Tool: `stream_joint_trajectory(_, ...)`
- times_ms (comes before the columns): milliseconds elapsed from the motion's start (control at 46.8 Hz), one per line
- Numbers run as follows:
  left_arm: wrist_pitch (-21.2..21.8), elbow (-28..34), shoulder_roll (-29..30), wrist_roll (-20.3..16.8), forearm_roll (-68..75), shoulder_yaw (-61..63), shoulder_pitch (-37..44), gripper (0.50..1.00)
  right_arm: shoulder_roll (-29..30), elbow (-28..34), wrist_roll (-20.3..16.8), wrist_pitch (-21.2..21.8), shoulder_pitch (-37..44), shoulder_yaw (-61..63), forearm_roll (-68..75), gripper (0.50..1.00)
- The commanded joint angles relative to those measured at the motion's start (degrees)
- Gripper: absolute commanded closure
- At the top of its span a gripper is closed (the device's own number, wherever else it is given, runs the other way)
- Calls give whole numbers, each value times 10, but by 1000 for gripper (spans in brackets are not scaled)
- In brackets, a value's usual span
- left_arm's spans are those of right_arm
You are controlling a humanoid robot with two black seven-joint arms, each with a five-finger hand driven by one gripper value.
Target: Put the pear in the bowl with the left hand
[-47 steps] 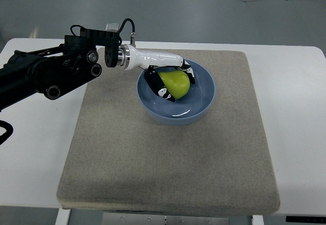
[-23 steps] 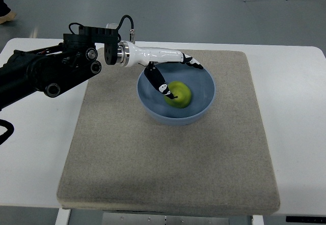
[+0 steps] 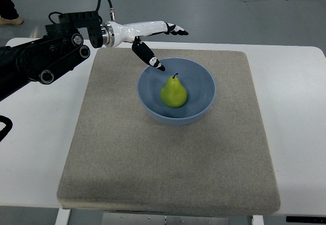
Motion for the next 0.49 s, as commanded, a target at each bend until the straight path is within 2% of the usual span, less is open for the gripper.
stream_joint_trajectory(0, 18, 21, -1, 1, -30, 0, -2, 557, 0, 0, 0, 0, 0, 0, 0, 576)
stream_joint_trajectory(235, 50, 78, -2, 11, -134, 0, -8, 561, 0, -1, 0, 0, 0, 0, 0, 574)
stream_joint_trajectory(406, 78, 121, -6, 67, -252, 0, -6, 561, 0, 0, 0, 0, 0, 0, 0, 576)
stream_joint_trajectory(470, 87, 138, -13, 74, -297, 1, -3, 564, 0, 0, 1, 0, 0, 0, 0, 574)
